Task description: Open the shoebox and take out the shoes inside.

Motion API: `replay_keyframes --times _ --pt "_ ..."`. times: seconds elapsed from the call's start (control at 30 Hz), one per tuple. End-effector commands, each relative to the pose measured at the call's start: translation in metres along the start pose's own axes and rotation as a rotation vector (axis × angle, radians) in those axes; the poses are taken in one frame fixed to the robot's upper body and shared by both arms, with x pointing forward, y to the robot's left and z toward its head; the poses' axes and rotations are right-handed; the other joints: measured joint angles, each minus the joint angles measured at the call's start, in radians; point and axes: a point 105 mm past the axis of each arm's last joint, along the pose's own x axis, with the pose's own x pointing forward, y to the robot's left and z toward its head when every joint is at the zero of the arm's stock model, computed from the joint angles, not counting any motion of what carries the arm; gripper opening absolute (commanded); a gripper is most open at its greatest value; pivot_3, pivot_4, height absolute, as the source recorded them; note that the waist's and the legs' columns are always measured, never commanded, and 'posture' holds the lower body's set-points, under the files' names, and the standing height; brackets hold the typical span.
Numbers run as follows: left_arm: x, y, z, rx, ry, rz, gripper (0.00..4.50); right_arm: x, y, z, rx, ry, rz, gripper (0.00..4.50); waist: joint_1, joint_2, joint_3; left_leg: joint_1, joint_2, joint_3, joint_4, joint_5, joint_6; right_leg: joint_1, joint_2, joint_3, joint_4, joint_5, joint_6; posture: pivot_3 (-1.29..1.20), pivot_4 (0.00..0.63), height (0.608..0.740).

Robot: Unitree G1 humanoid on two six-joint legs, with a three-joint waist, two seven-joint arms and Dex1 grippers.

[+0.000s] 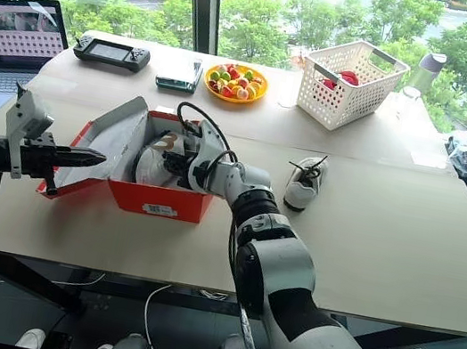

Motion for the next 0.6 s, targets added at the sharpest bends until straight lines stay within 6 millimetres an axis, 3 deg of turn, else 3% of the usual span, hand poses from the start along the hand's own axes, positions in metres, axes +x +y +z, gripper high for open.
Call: replay_keyframes --times 0.03,0.27,0.37,0.6 --pt "-0.008 0.005 0.014 0.041 -0.028 0.029 0.00 0.024 0.081 -0.019 0.003 0.056 0.217 0.01 0.000 0.000 0.000 0.000 0.000 0.000 0.000 0.000 0.000 0.000 0.000 0.000 0.000 0.000 0.000 0.00 0.150 0.702" --pt "-0.006 0.005 0.015 0.043 -0.029 0.024 0.00 0.014 0.095 0.007 -0.001 -0.019 0.301 0.01 -0.001 0.000 0.000 -0.001 0.000 0.000 -0.001 0.000 0.000 -0.001 0.000 0.000 0.000 0.000 0.000 0.00 0.150 0.702" --pt "-0.006 0.004 0.015 0.042 -0.030 0.020 0.00 -0.005 0.099 0.039 -0.050 -0.091 0.337 0.01 -0.001 0.001 0.000 -0.004 0.000 0.000 -0.001 0.000 0.000 -0.005 0.000 0.000 0.000 0.000 0.000 0.00 0.150 0.702" --pt "-0.004 0.003 0.014 0.040 -0.030 0.014 0.00 -0.040 0.097 0.075 -0.111 -0.193 0.317 0.01 0.000 0.001 0.000 -0.014 0.000 -0.001 -0.001 0.000 0.000 -0.014 0.000 -0.001 0.001 -0.001 -0.001 0.00 0.150 0.702"
